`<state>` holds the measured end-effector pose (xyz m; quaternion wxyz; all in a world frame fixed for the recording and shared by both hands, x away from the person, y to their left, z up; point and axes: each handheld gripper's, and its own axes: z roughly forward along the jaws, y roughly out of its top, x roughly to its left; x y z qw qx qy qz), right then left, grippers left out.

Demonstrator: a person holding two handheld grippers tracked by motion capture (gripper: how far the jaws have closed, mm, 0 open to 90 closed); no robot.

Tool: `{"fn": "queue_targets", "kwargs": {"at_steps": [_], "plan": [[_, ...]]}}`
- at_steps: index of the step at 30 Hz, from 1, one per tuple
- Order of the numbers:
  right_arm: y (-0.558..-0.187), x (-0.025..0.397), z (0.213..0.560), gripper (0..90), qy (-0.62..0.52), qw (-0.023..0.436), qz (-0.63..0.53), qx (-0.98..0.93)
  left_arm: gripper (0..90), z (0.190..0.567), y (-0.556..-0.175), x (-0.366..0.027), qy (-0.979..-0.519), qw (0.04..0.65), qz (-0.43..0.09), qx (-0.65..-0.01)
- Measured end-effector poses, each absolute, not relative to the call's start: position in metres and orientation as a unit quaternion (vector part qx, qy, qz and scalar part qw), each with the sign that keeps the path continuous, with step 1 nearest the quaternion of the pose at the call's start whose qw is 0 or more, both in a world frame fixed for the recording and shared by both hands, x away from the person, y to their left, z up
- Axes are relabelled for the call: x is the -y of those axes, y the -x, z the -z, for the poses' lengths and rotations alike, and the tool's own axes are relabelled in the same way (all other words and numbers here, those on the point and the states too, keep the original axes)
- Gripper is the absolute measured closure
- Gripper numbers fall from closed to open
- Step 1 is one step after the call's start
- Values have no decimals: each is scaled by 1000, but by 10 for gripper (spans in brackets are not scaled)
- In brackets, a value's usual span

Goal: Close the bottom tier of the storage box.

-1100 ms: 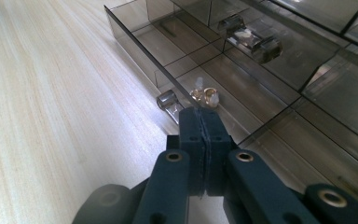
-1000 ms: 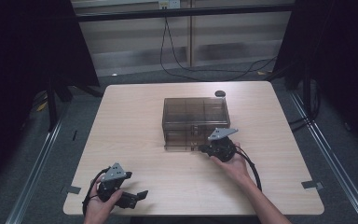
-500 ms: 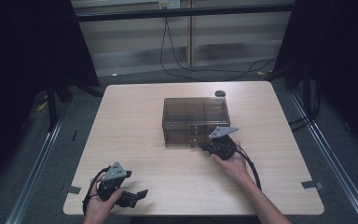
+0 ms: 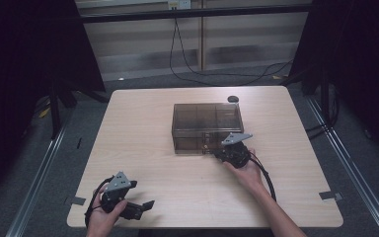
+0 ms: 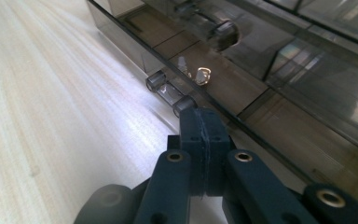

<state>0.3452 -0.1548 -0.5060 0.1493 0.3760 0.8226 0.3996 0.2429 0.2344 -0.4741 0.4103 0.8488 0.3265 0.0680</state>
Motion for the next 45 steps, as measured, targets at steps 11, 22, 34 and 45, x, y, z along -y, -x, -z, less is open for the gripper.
{"fn": "queue_targets", "kwargs": {"at_steps": [11, 22, 34, 45], "plan": [[-352, 160, 512, 890, -402, 149, -393, -814, 39, 473, -242, -232, -849, 412, -67, -324], [-362, 155, 508, 894, -410, 154, -378, -815, 43, 473, -243, -233, -849, 413, -65, -323], [-357, 155, 506, 847, -405, 147, -392, -813, 40, 472, -244, -234, -847, 414, -68, -327], [-343, 160, 495, 688, -386, 141, -413, -813, 40, 473, -245, -233, -847, 415, -69, -326]]}}
